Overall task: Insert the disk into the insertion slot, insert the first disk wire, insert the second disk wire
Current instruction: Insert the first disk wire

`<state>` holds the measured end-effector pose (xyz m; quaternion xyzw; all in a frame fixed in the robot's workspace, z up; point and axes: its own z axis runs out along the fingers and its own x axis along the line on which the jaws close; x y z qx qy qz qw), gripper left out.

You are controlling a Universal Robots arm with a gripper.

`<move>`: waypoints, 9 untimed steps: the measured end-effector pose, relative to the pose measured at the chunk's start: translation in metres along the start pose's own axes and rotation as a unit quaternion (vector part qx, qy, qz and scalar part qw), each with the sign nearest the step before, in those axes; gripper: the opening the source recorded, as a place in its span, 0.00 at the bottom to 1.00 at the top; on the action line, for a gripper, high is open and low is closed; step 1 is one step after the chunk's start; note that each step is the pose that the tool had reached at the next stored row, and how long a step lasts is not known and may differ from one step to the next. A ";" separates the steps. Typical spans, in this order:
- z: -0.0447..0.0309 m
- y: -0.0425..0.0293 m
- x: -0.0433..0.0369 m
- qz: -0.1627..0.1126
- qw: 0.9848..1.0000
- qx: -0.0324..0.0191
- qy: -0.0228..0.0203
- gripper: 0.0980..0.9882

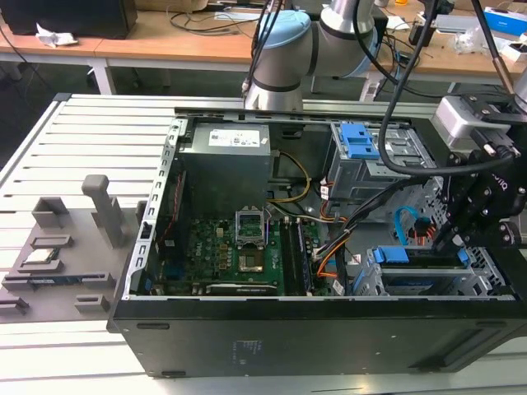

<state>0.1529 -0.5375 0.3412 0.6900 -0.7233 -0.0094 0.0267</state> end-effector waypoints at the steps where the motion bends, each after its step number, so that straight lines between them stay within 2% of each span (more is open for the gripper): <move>1: 0.0016 -0.0002 -0.0001 0.000 1.000 0.000 0.000 0.08; 9: 0.0047 -0.0003 0.0001 0.000 1.000 0.000 0.001 0.08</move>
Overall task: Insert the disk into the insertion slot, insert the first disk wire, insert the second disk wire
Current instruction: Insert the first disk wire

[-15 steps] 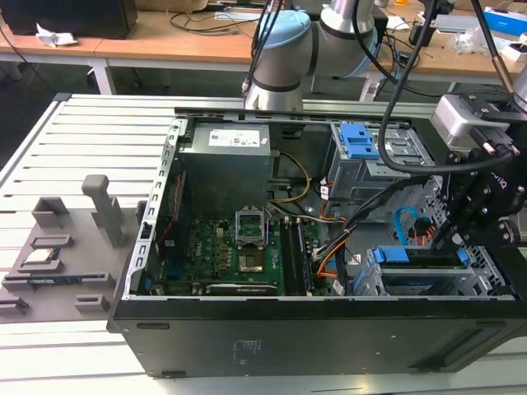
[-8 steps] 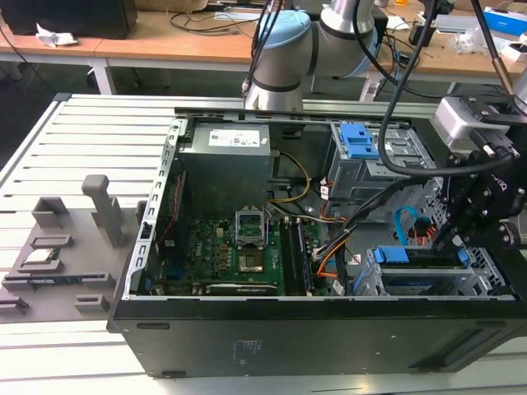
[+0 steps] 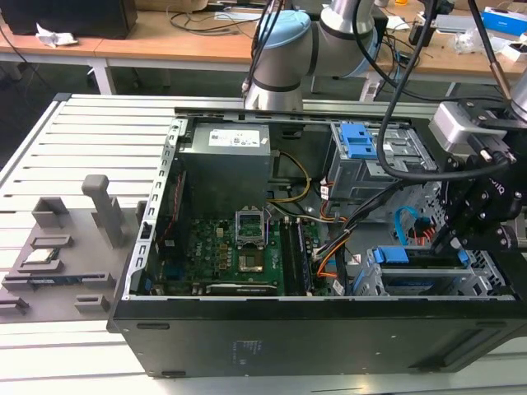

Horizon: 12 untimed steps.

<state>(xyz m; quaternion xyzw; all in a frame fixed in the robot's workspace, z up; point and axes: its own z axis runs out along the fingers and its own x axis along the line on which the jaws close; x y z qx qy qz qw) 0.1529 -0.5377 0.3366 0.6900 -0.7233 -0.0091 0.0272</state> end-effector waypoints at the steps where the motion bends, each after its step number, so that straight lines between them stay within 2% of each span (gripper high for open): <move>1: 0.0001 0.0000 0.0000 0.000 1.000 0.000 0.000 0.08; 4: 0.0003 0.0000 0.0000 0.000 1.000 0.000 0.001 0.09; 5: 0.0002 0.0000 0.0000 0.000 1.000 0.000 0.002 0.17; 7: -0.0027 0.0001 0.0000 0.000 1.000 0.000 0.001 0.17; 12: -0.0264 0.0015 -0.0011 0.000 1.000 0.000 0.002 0.15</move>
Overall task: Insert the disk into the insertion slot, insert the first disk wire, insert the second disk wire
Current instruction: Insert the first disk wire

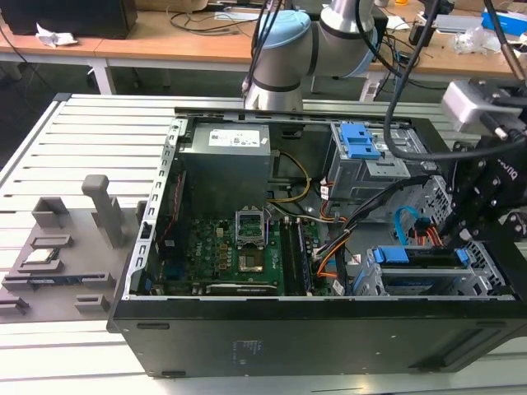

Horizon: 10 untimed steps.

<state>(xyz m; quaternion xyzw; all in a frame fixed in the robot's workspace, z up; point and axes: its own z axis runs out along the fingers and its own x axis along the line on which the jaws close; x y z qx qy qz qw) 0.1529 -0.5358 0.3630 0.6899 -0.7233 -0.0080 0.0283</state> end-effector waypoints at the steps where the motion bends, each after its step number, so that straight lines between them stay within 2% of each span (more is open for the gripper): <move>1: -0.0063 0.0003 -0.0007 0.000 1.000 0.000 0.000 0.07; 2: -0.0154 0.0008 -0.0011 0.000 1.000 0.000 0.000 0.01; 4: -0.0246 0.0013 -0.0011 0.000 1.000 0.000 0.000 0.01; 6: -0.0273 0.0014 -0.0010 0.000 1.000 0.000 0.000 0.01; 10: -0.0276 0.0014 -0.0010 0.000 1.000 0.000 0.000 0.01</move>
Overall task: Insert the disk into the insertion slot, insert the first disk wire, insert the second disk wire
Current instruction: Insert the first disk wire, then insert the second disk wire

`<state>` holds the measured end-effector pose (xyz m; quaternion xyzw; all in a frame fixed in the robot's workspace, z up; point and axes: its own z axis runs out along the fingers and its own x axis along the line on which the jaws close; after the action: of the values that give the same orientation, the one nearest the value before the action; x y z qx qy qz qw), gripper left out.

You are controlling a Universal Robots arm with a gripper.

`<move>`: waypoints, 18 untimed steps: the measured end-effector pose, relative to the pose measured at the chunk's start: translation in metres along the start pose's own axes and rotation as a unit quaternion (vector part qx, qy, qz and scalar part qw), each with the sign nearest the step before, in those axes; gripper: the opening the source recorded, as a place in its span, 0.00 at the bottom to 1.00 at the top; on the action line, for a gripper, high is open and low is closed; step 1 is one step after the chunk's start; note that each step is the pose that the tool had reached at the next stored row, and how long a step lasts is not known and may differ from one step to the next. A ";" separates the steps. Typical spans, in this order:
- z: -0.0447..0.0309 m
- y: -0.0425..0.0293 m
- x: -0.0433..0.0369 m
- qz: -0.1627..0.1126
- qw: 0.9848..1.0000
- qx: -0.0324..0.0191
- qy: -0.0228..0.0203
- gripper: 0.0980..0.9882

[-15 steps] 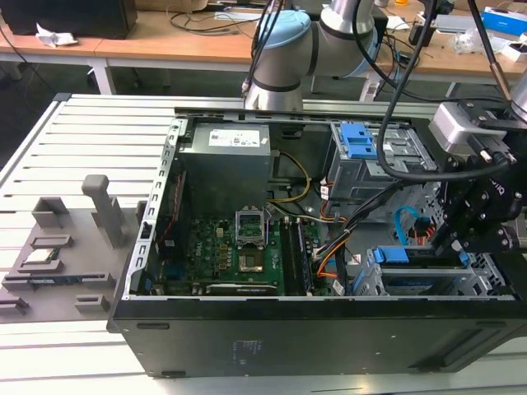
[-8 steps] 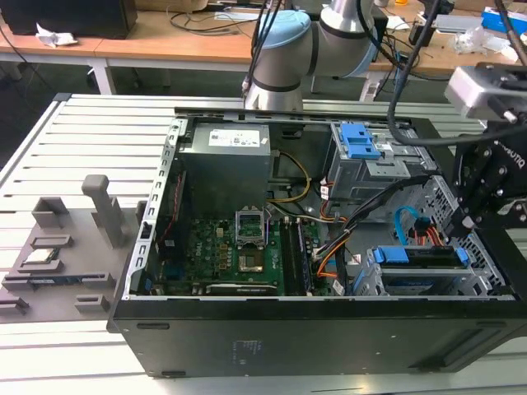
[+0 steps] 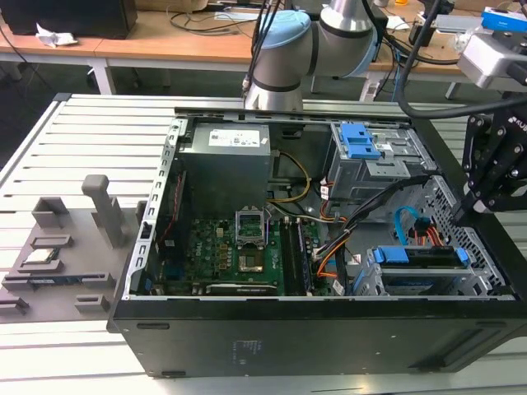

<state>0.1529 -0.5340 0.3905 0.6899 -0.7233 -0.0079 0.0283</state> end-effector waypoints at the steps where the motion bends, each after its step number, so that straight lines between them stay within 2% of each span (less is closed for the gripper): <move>1: 0.0000 0.0000 0.0000 0.000 1.000 0.000 0.000 0.01; 5: -0.0002 0.0000 0.0000 0.000 1.000 0.000 0.000 0.01; 7: -0.0002 0.0000 0.0000 0.000 1.000 0.000 0.000 0.15; 8: -0.0003 0.0000 0.0000 0.000 1.000 0.000 0.000 0.15; 9: -0.0003 0.0000 0.0000 0.000 1.000 0.000 0.000 0.23; 10: -0.0004 0.0002 -0.0002 0.000 1.000 0.000 0.000 0.23; 11: 0.0035 0.0034 -0.0026 0.000 1.000 0.000 0.000 0.23; 12: 0.0110 0.0103 -0.0063 0.000 1.000 0.000 0.000 0.23; 13: 0.0142 0.0170 -0.0081 0.000 1.000 0.000 0.000 0.23; 14: 0.0184 0.0289 -0.0102 0.000 1.000 0.000 0.000 0.23; 16: 0.0221 0.0363 -0.0102 0.000 1.000 0.000 0.000 0.23; 18: 0.0253 0.0371 -0.0103 0.000 1.000 0.000 0.002 0.23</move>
<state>0.1151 -0.5227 0.3668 0.6899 -0.7233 -0.0067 0.0295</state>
